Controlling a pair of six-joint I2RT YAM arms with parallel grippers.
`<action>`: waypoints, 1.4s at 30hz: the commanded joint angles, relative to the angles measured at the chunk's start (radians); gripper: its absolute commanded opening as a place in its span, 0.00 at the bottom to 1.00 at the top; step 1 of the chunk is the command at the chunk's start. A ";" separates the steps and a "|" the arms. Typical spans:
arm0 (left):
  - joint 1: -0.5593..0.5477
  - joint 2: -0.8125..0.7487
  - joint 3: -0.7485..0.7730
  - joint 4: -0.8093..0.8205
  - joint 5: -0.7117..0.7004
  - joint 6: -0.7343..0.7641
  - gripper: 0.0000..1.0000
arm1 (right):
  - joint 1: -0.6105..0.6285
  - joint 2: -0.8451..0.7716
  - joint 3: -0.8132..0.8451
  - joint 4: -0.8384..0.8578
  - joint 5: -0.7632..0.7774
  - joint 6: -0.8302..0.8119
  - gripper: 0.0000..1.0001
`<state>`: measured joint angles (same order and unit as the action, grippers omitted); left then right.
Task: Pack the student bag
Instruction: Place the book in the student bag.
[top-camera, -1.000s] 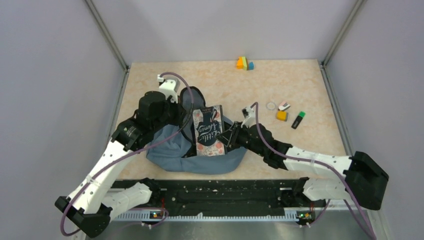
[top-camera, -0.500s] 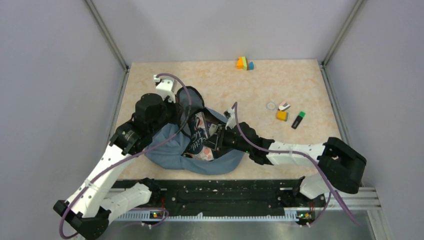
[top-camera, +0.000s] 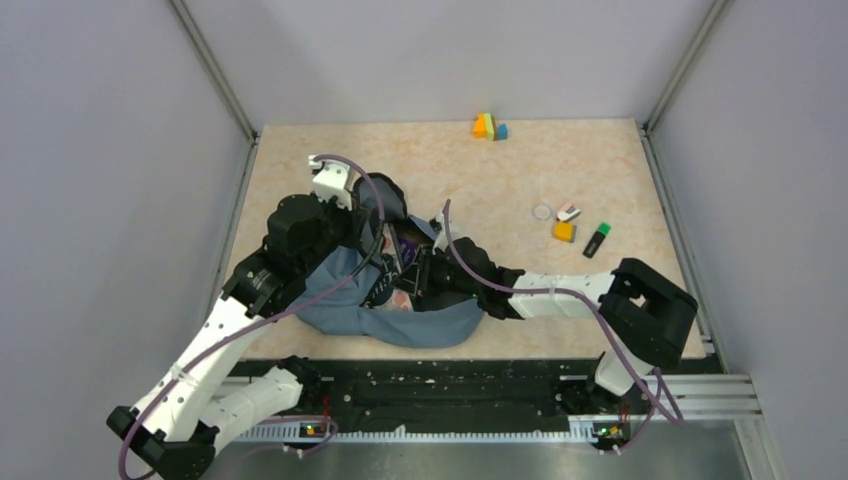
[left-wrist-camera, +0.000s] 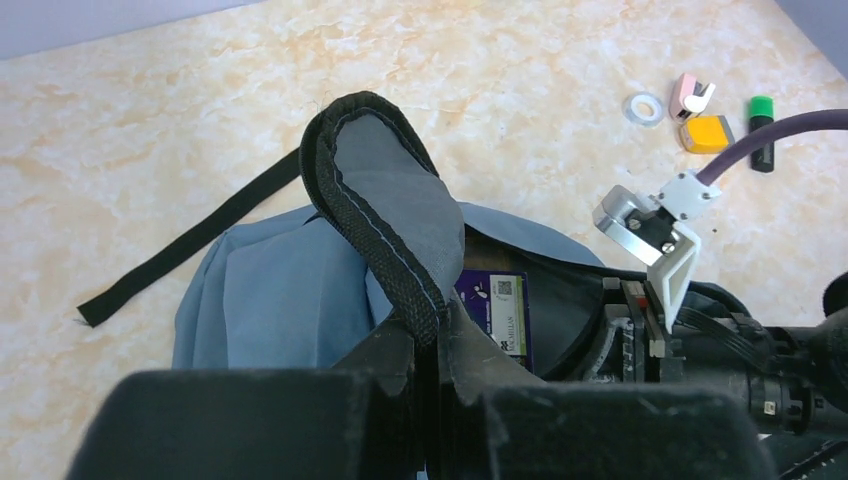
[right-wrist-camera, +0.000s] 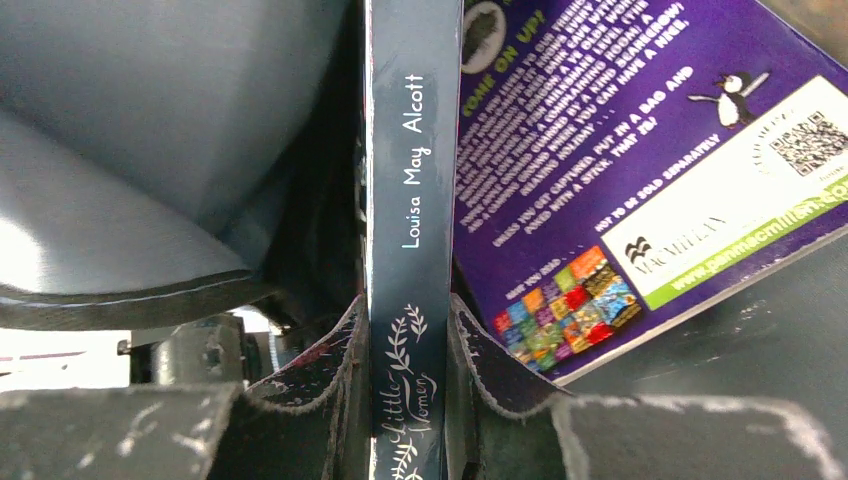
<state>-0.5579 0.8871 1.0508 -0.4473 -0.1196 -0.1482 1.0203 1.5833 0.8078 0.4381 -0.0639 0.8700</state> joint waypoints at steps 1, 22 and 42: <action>0.005 -0.041 -0.011 0.149 -0.067 0.061 0.00 | -0.027 0.023 0.034 0.088 0.001 0.027 0.00; 0.005 -0.044 -0.136 0.251 0.196 0.051 0.00 | -0.052 0.235 0.231 0.084 0.069 -0.034 0.08; -0.051 0.123 -0.081 0.188 0.389 0.034 0.56 | -0.103 -0.540 -0.251 -0.215 0.469 -0.203 0.76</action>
<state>-0.5690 0.9581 0.9115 -0.2626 0.1783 -0.1097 0.9211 1.2240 0.6041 0.3500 0.2760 0.7162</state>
